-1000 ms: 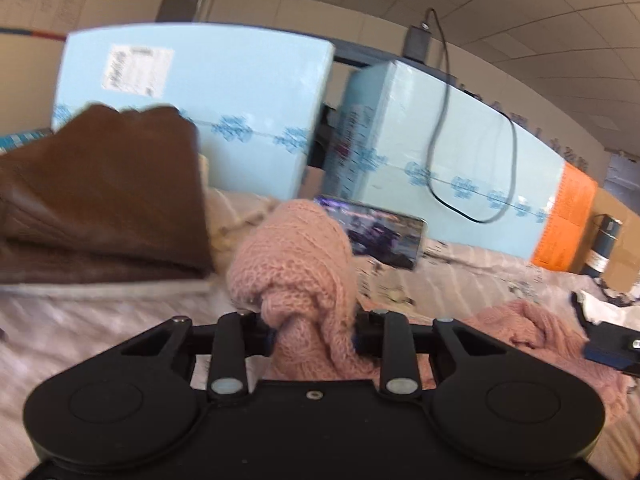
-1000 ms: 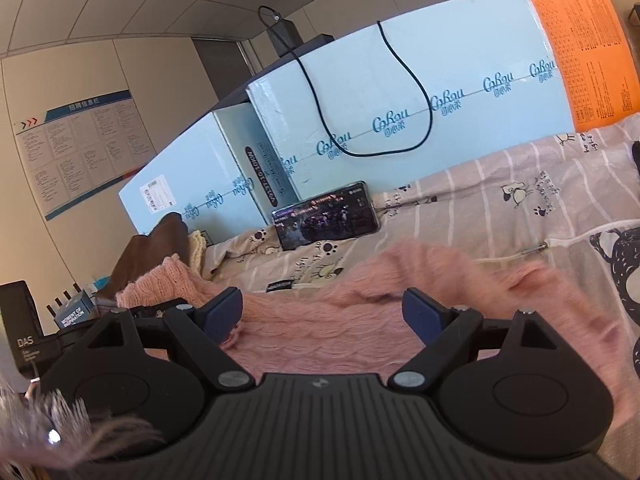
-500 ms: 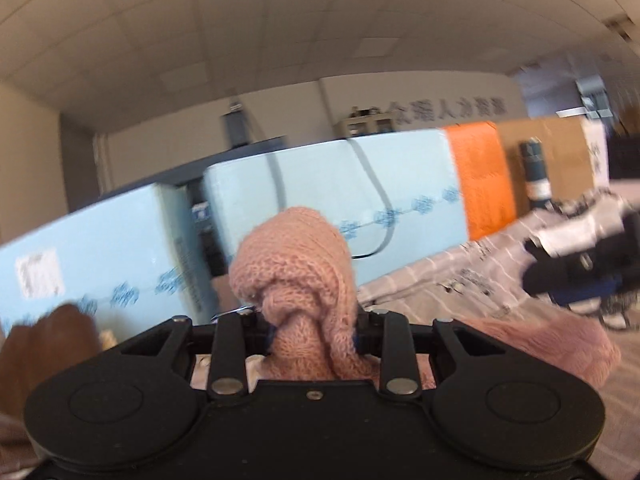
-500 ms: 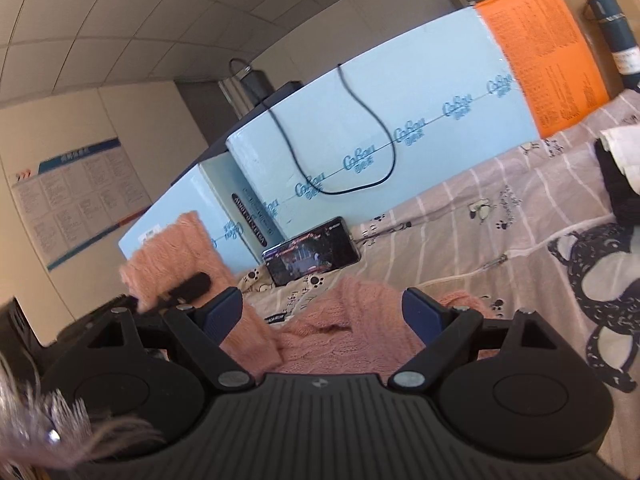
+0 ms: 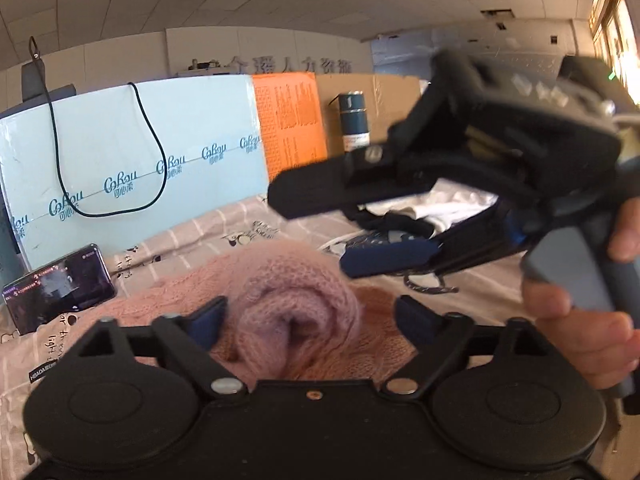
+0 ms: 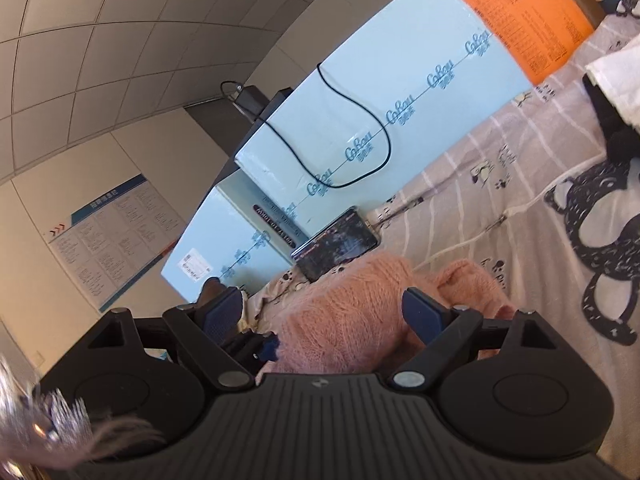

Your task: Fold clothes

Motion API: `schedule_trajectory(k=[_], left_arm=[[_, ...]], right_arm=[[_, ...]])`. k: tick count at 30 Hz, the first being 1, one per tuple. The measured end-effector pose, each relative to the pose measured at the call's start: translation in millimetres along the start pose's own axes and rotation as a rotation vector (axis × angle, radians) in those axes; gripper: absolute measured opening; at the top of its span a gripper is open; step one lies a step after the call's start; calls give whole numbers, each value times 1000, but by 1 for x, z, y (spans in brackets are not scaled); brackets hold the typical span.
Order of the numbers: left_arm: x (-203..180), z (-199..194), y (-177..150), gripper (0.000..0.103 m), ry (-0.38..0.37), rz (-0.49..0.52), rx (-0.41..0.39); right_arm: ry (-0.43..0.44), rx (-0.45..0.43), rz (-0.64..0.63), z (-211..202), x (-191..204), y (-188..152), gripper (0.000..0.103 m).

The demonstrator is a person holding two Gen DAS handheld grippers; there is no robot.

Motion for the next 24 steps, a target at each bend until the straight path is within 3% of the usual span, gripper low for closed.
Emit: schedule_trajectory(k=[4,7,8,10,11,13,14,17,20,24], left_arm=[[29,-35,1,103,-156,-153,-41],[51,-49,-16,103,-206,-279,-59],[64,-45,-27,103,-187,-343,-47],[91,-37,-50,103,-122,-493,-24],[103,-33,-64,103,-96,-593,-33],[120,-31,-77,103,-80,-690,-53],[125,-32,-77,103,-66,-716,-59],[127,-38,-77,103,-52,-729,-99],[128,-41,-78,103,-7,-701,-75],[126,-39,-81,103,-13,-689,-43]], right_arm=[[2,23,-16,5,7,-4,86],[-32,36,-35,14,12,-7,86],[-58,41,-34,19,11,-9,85],[-115,46,-25,30,8,-14,74],[-139,45,-22,35,5,-16,65],[-176,43,-28,44,3,-21,46],[-192,42,-41,47,3,-23,34],[-228,-4,-83,51,12,-19,24],[-230,-72,-123,45,27,-10,22],[-262,-177,-154,24,38,3,21]])
Point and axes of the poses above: each gripper's, at about its wrist camera, not at the fingertips, and z roughly the way its jaws point, x to its left, y to its top, the point moved 5 cm from there along z, roughly the way its jaws point, and after that the axes turned 10 degrees about z, right-handed, at the moved point
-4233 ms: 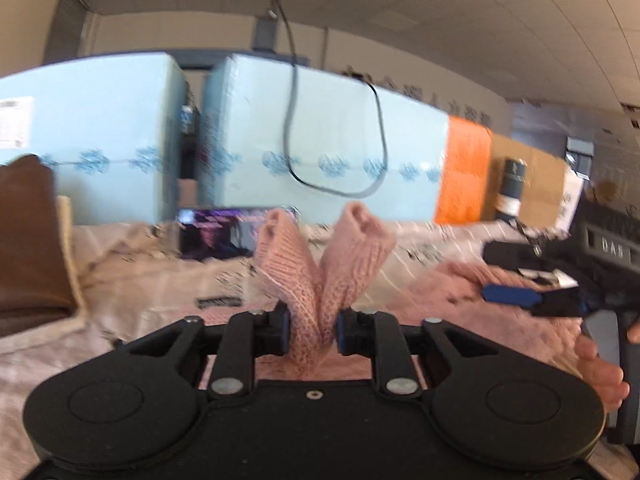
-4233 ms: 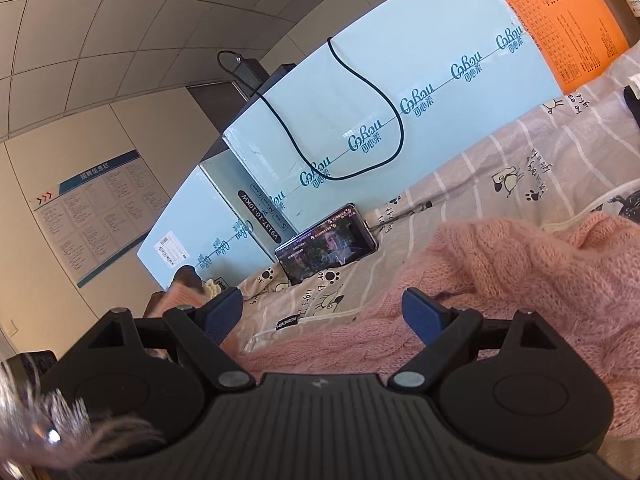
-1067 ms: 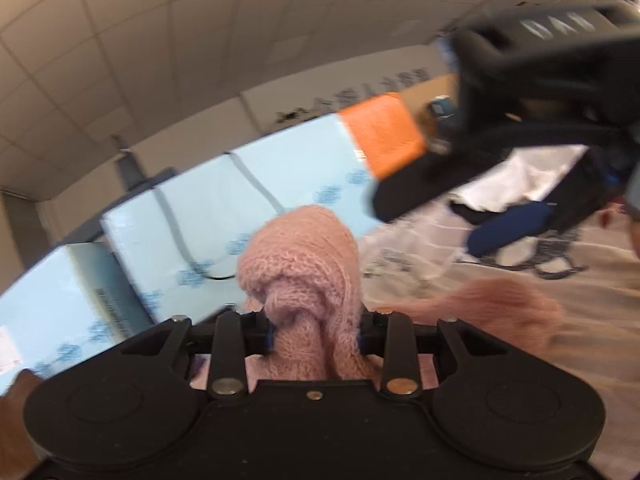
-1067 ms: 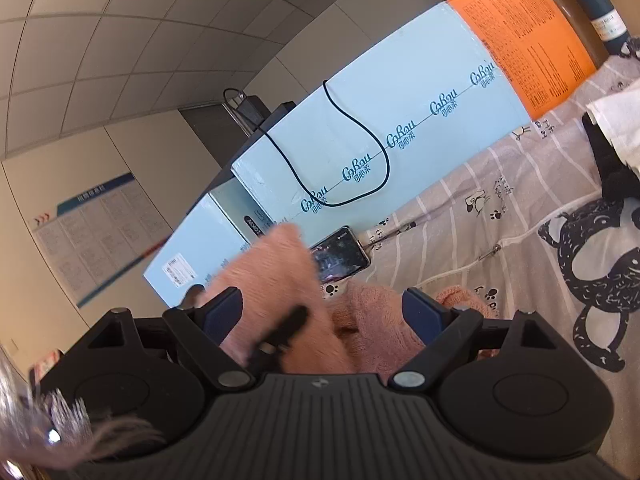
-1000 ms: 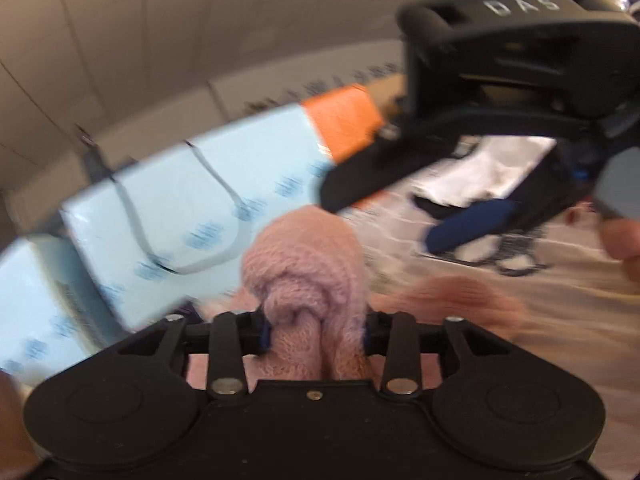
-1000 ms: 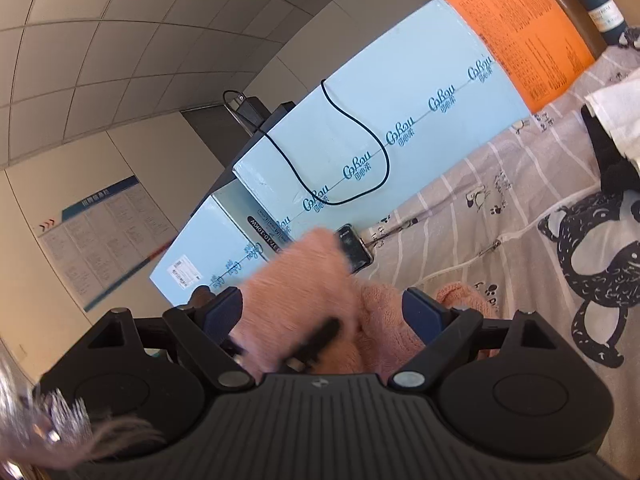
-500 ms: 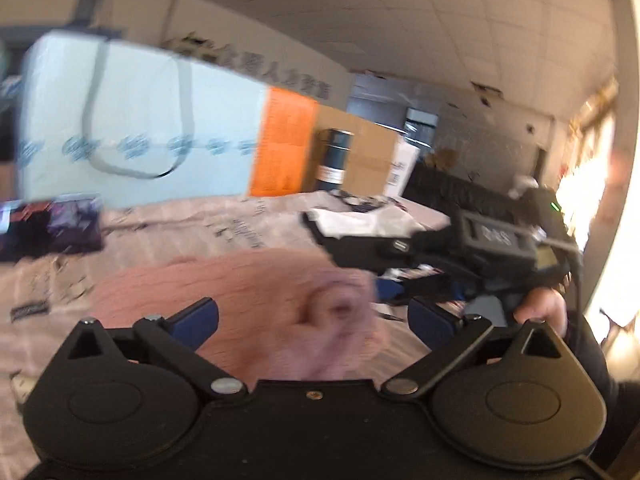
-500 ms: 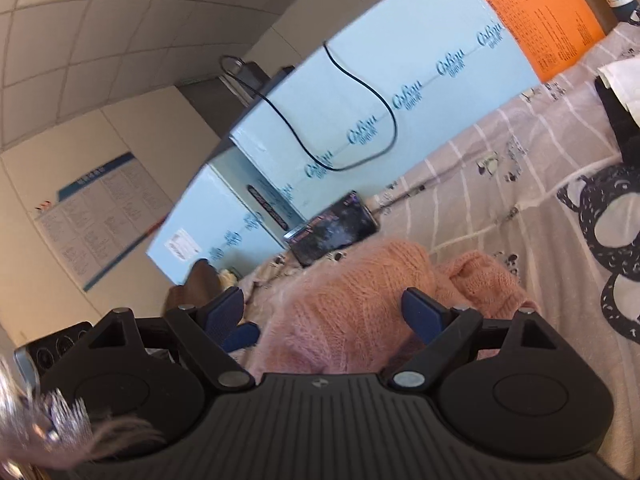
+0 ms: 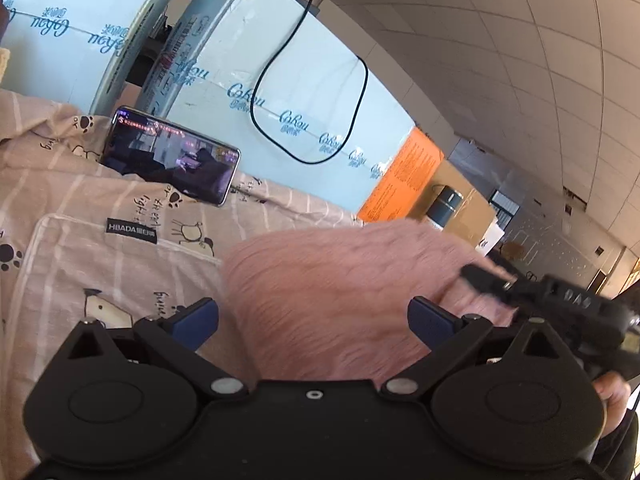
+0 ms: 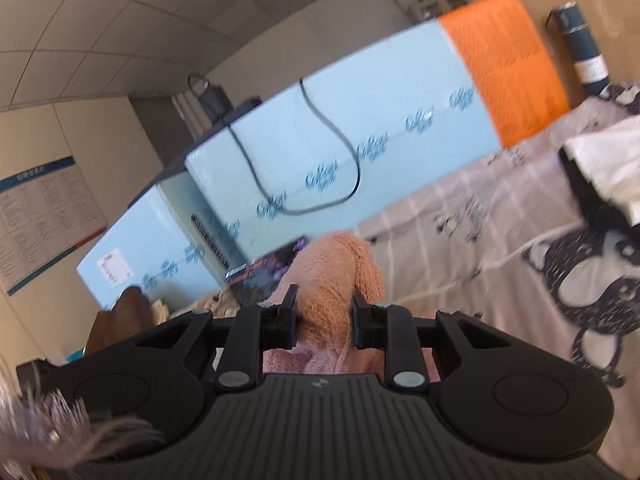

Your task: Fold clothes

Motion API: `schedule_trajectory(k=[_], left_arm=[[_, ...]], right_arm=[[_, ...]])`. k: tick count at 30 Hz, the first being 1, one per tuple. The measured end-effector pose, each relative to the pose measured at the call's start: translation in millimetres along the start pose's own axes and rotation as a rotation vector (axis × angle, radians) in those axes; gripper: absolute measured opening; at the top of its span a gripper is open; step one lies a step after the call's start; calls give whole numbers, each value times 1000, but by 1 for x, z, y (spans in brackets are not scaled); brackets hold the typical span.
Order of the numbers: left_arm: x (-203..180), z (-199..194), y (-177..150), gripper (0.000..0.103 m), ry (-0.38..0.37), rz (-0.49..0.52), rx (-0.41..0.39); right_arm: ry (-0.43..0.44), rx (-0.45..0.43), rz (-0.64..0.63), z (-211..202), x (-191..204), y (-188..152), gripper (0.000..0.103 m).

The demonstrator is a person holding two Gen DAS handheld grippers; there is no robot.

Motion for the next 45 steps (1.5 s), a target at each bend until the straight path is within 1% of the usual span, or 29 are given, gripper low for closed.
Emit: schedule_trajectory(k=[2,4,7,9,10,12,14,17,18,20,21,23,25,26,28,30,32,33,35,37,38,39,41,43,45], left_arm=[[-1,1,-2,103,-9,7,9],[-3,3,-3,103,-23,11,17],[-5,6,-5,103,-24,18,29],[-7,11,-8,103,-15,24,55],[-8,14,-9,103,2,37,68],[-10,20,-12,103,12,53,89],[-12,22,-13,103,0,48,95],[-12,23,-12,103,8,28,111],[-13,22,-10,103,17,18,113],[-19,19,-5,103,14,3,123],[-21,23,-5,103,24,13,137],[-24,33,-4,103,46,39,168],[-27,43,-4,103,69,64,199],[-24,50,-8,103,71,56,219],[-17,53,-17,103,54,24,228],[-18,48,-18,103,18,25,210],[-20,42,-14,103,-68,-22,184],[-21,39,-13,103,-105,-38,172],[-25,38,-14,103,-141,-45,175],[-26,45,-20,103,-146,-45,215],[-26,48,-23,103,-148,-46,235],[-27,50,-25,103,-149,-35,234],[-31,50,-26,103,-150,-15,225],[-32,51,-27,103,-156,-13,210],[-33,52,-28,103,-162,-19,194]], right_arm=[[-33,-30,-10,-8,-5,6,21],[-69,-35,4,-12,-17,7,21],[-150,-15,85,-11,-50,2,21],[-211,1,99,-6,-68,-5,21],[-231,15,107,-3,-74,-9,21],[-238,22,108,-2,-80,-12,21],[-235,22,106,-2,-83,-14,21],[-224,24,107,-7,-81,-13,21],[-214,23,108,-10,-79,-12,21],[-171,24,117,-19,-73,-10,21],[-156,27,119,-23,-71,-9,21],[-171,42,112,-25,-70,-12,21],[-205,61,86,-20,-73,-18,22],[-221,66,74,-17,-75,-22,25],[-221,61,71,-18,-78,-24,29],[-211,56,83,-22,-80,-21,43],[-208,51,113,-27,-84,-16,76],[-199,54,136,-28,-86,-15,79],[-136,90,234,-23,-92,-17,79],[-79,128,329,-15,-98,-19,79],[-78,133,338,-11,-98,-21,79],[-84,131,330,-7,-96,-22,79],[-89,131,314,2,-92,-24,81],[-75,136,300,11,-87,-27,81],[-59,139,288,18,-82,-30,78]])
Point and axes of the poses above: each gripper's, at about its wrist camera, not at the fingertips, and z roughly the way its jaws point, x to its left, y to its top, the point moved 5 cm from there along z, roughly the way its jaws point, and after that the axes turned 10 degrees about z, right-handed, at the moved point
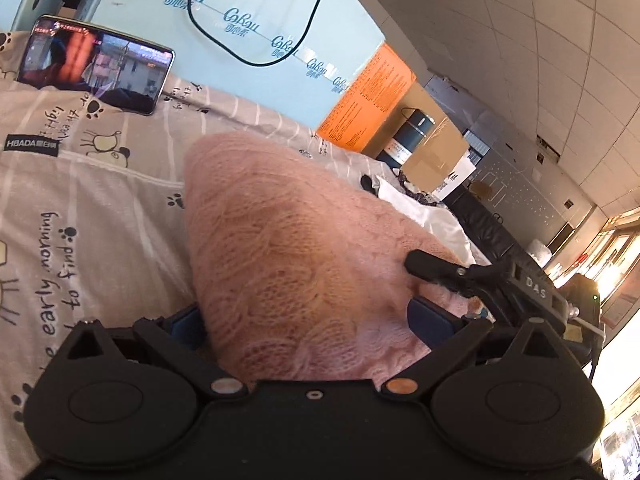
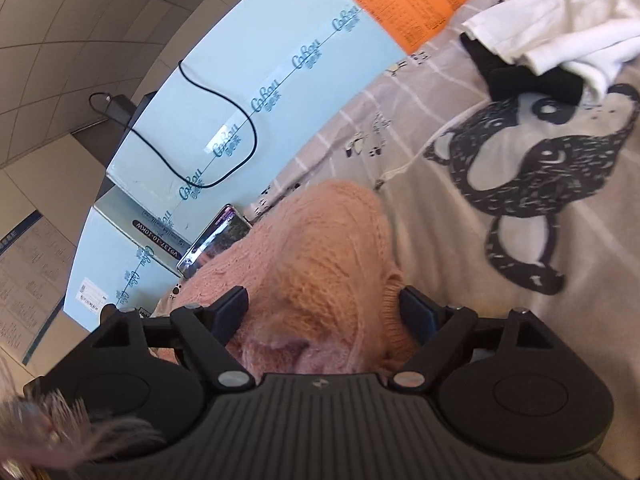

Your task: Fold clothes

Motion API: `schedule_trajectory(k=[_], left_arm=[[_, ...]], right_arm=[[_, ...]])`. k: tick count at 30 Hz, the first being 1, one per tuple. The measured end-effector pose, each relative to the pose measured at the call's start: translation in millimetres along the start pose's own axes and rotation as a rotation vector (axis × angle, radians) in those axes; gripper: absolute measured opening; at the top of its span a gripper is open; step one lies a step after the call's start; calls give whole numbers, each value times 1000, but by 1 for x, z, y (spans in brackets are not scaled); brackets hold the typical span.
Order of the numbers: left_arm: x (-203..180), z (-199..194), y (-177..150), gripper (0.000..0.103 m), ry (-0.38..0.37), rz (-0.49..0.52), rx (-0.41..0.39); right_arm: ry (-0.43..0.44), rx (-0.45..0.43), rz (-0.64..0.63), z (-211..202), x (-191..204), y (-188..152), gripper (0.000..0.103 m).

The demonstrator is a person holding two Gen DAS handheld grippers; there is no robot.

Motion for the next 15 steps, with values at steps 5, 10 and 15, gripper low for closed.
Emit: schedule_trajectory(k=[5,10,15], left_arm=[[-2,0,0,93,27,21,-5],[-6,-6,2,70,51,72,-39],[-15,-21,6,55,46,123,-77]], right_arm=[[49,-5,0,2,1,-7,54],[189,-14,-42,-8,9,-13,46],[211,-31,-94,-13,26,-17,42]])
Point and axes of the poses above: each gripper's, at about its wrist camera, not at the fingertips, and z roughly the way its jaws point, x to its left, y to its top, the point moved 5 cm from there along z, roughly the way its jaws point, and after that the axes turned 10 degrees about z, right-handed, at the moved point
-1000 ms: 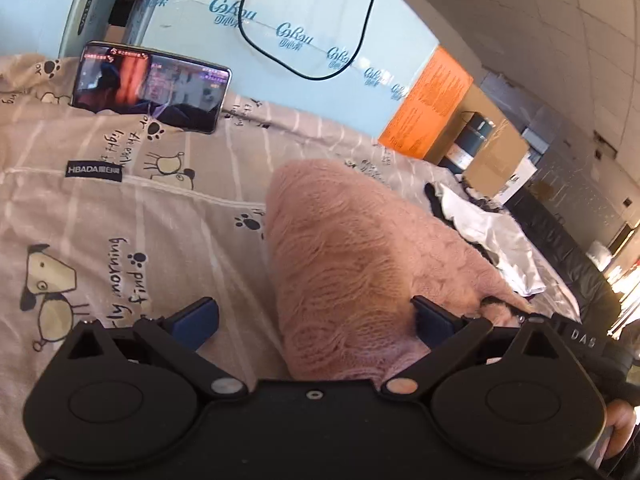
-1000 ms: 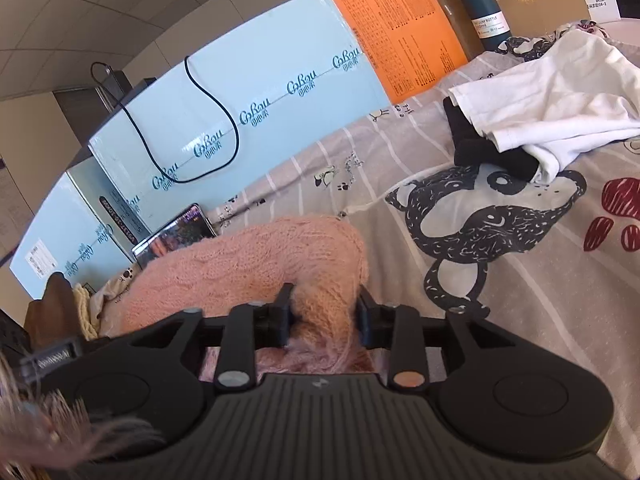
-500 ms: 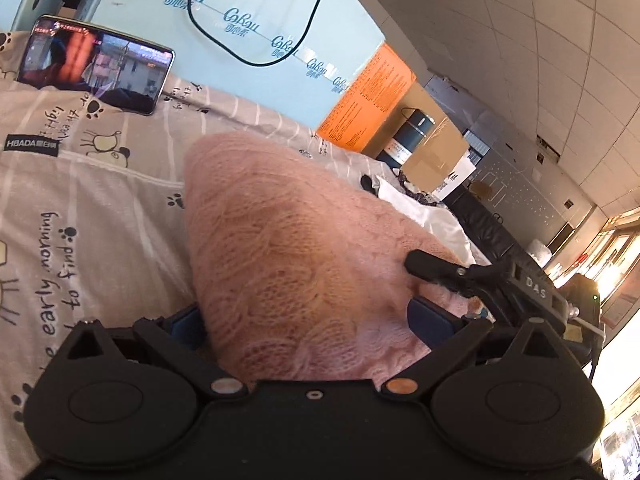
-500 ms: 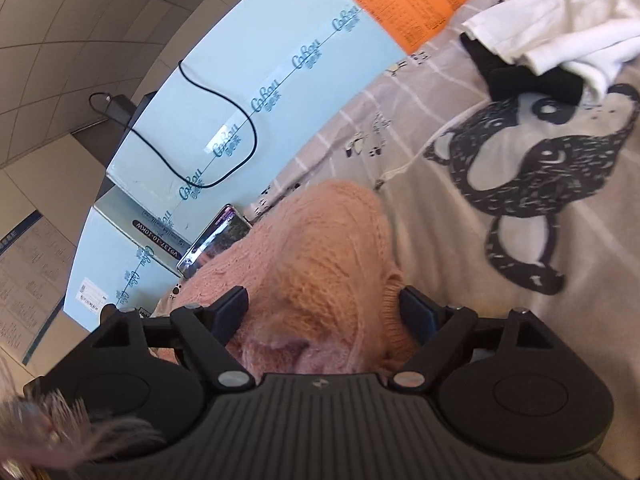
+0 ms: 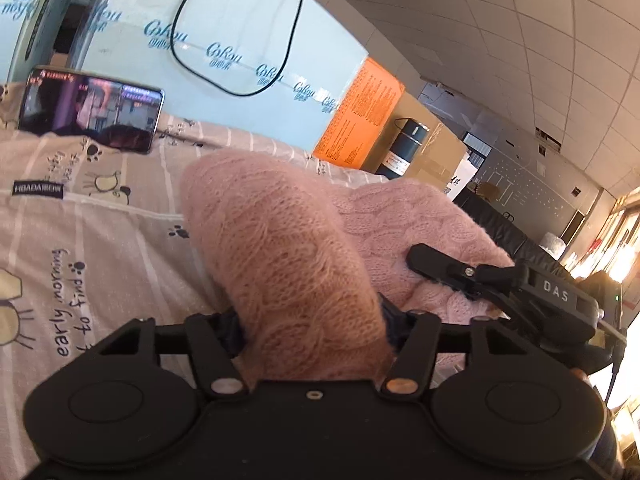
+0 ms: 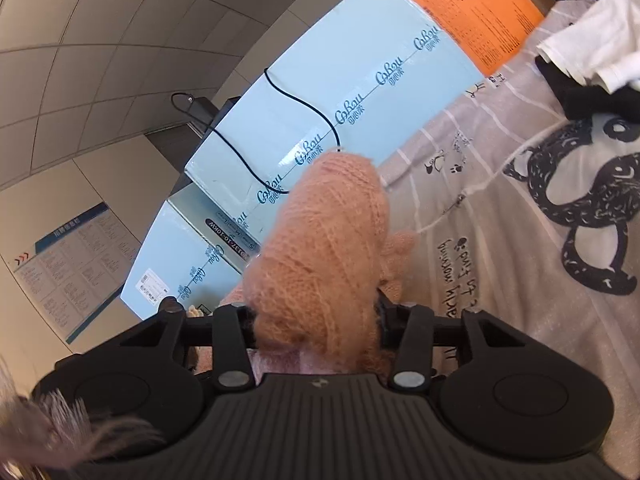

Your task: Fold clothes

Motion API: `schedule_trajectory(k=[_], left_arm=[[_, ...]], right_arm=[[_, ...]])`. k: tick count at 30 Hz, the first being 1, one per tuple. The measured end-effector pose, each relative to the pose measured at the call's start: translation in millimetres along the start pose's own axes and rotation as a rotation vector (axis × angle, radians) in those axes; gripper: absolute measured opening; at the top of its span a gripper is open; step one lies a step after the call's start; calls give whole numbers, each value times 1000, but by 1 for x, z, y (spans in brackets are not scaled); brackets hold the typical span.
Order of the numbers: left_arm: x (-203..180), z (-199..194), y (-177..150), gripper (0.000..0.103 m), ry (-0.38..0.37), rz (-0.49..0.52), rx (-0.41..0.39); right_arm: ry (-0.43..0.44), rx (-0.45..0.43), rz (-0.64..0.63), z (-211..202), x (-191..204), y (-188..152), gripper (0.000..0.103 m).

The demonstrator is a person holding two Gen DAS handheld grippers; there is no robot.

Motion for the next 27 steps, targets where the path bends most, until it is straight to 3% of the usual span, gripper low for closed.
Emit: schedule_trajectory(k=[2,6,10,18,27], left_arm=[[-2,-17,5,52,0,9,-46],[-4,-69,15,52,30,23,-179],[11,-125,10,52,87,45,-274],[68,-228,2,52,325,0,-433],[140,-308,25,52,597,-46,-568]], right_arm=[[12,-3,-4,-1,15,-4,42],[125,2,-24,-1,58,-18,42],[220,69,-48,19,99,-43,42],[347,277,-153,99,183,-102,42],[491,376,-255,199,279,-168,42]])
Point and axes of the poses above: each gripper's, at about its wrist camera, not at the fingertips, and z roughly the way its jaws point, x to its left, y to its top, the point moved 5 cm from there along z, roughly the way its jaws point, and after that the axes turned 10 degrees about z, right-handed, at the moved point
